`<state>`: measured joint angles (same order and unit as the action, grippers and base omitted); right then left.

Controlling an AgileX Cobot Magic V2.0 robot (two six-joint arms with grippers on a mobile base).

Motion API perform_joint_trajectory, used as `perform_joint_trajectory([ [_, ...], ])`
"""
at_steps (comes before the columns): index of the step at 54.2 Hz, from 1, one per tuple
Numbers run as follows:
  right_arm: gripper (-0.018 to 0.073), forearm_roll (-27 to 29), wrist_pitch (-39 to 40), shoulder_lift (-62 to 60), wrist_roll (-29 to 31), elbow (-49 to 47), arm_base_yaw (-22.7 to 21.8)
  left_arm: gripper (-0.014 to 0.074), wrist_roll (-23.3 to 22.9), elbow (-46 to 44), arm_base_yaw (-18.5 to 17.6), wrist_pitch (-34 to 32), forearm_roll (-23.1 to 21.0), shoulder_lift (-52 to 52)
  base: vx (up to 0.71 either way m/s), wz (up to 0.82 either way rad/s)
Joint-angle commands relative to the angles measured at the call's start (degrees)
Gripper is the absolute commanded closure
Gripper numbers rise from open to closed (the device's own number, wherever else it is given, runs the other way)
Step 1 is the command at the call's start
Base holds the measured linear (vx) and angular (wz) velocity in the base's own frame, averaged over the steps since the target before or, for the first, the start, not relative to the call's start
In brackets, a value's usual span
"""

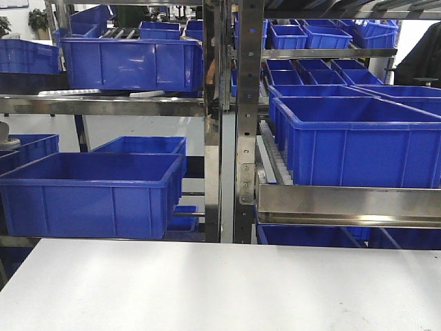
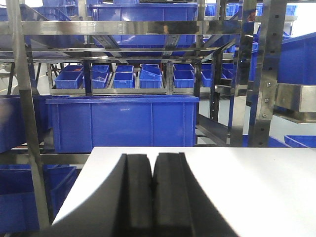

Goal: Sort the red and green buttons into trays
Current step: 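Lower both grippers over the green and red push buttons on the table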

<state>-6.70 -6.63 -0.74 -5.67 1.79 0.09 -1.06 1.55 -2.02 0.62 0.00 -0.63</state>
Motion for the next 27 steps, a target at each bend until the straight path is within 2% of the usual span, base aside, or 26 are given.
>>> perform_joint_trajectory([
  [1, 0.0568, -0.11, 4.71, -0.54, 0.09, 0.75, -0.26, 0.0603, -0.58, -1.31, 0.03, -5.08, -0.45, -0.19, 0.0, 0.0],
  [27, 0.0568, -0.11, 4.77, -0.54, 0.09, 0.75, -0.26, 0.0603, -0.58, -1.31, 0.03, -5.08, -0.45, -0.19, 0.0, 0.0],
])
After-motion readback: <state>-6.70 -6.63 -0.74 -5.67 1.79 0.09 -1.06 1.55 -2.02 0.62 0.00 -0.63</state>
